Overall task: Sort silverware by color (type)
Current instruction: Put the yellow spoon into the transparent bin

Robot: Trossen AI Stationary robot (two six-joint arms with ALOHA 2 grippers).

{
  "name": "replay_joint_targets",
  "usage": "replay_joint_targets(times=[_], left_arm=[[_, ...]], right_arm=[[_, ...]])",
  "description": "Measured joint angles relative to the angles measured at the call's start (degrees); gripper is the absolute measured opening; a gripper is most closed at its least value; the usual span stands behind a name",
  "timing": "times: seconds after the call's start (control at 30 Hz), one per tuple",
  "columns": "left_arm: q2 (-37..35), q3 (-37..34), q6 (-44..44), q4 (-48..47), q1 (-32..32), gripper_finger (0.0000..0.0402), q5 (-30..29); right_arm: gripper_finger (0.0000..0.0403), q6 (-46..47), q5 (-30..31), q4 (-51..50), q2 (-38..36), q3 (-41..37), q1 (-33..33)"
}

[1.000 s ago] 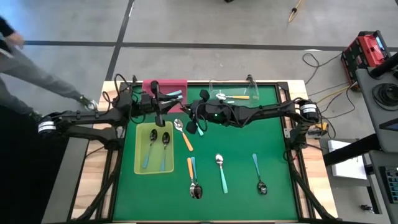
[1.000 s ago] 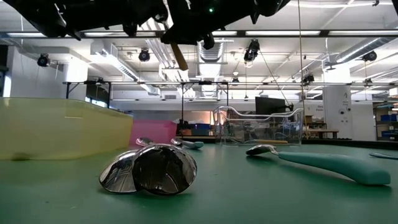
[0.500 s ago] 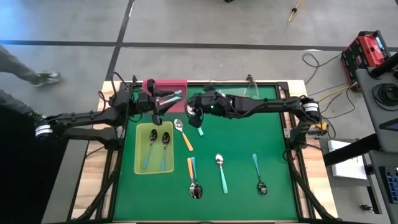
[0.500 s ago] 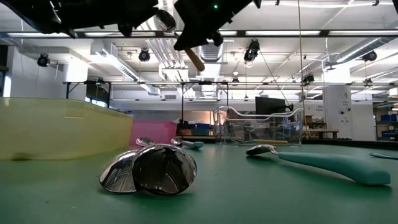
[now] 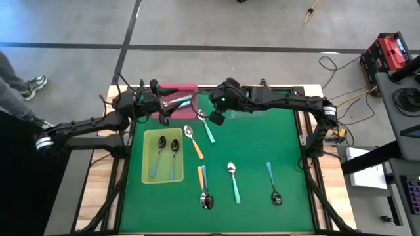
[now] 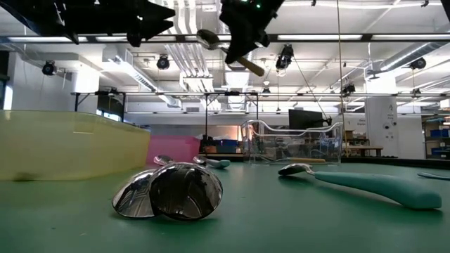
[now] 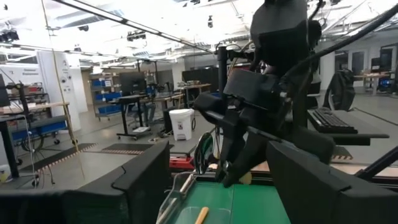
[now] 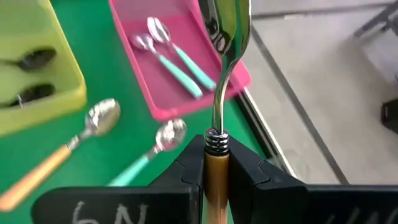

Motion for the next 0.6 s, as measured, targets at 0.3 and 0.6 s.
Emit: replay_joint_targets(times=[0.3,0.6], left_arm=[[-0.04,0.0,0.44,-0.28,0.23,0.0255,0.0],[-0.04,-0.04,1.24,-0.28,0.23,0.0255,0.0]], right_arm=[[0.0027,-9.2,-2.14,-18.68,0.0,4.28,-8.41],[0.0027,-20.98,-9.2,-23.0,0.32,4.06,-20.21]])
